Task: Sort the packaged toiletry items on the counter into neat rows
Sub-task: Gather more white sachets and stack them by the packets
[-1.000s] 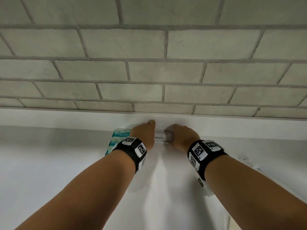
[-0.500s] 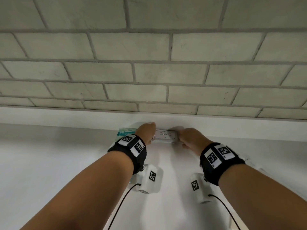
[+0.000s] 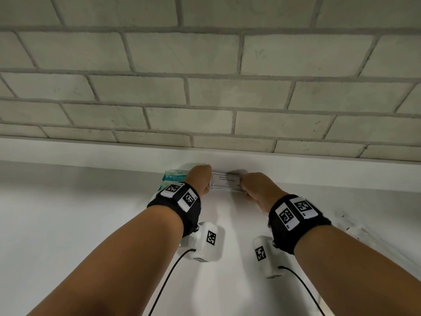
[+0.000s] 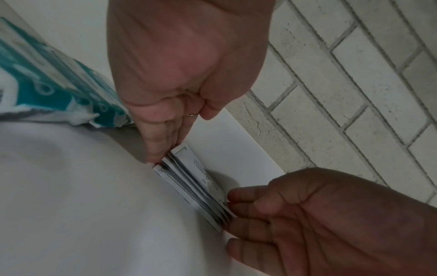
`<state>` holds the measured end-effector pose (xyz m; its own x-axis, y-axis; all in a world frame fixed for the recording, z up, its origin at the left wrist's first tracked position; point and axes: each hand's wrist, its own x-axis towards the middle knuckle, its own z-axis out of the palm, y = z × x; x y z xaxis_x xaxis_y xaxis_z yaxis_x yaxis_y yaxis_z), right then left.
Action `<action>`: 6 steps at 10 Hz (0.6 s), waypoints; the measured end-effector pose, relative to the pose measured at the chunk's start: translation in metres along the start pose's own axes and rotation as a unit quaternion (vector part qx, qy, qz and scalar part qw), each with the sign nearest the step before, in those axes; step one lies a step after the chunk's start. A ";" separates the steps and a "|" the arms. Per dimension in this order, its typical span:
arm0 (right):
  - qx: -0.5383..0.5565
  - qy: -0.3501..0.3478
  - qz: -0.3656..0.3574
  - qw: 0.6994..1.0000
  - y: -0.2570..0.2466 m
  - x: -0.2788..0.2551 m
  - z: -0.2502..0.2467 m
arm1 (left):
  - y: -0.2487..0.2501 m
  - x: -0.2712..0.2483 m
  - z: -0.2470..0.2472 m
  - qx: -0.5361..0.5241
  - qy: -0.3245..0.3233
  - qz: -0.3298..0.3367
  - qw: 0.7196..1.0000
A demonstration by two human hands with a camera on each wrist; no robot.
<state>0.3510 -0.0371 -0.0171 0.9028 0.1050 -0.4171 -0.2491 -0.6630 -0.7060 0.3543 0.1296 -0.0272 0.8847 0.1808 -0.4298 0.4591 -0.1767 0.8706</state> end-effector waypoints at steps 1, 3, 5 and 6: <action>0.007 0.031 -0.001 0.999 0.001 0.003 0.000 | -0.002 -0.001 -0.002 -0.002 0.004 -0.016 1.000; 0.072 0.012 0.002 0.997 0.004 -0.007 -0.005 | 0.014 -0.025 0.003 0.181 0.057 0.045 0.981; -0.033 -0.086 0.034 0.995 0.028 -0.077 -0.051 | 0.018 -0.091 0.006 0.310 0.057 0.146 0.938; -0.222 -0.096 -0.019 0.970 0.050 -0.131 -0.075 | -0.001 -0.152 0.011 0.365 -0.026 0.176 0.914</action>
<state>0.2467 -0.1394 0.0456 0.8159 0.2431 -0.5247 -0.0028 -0.9057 -0.4240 0.2201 0.0917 0.0342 0.9819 -0.0537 -0.1818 0.0616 -0.8167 0.5737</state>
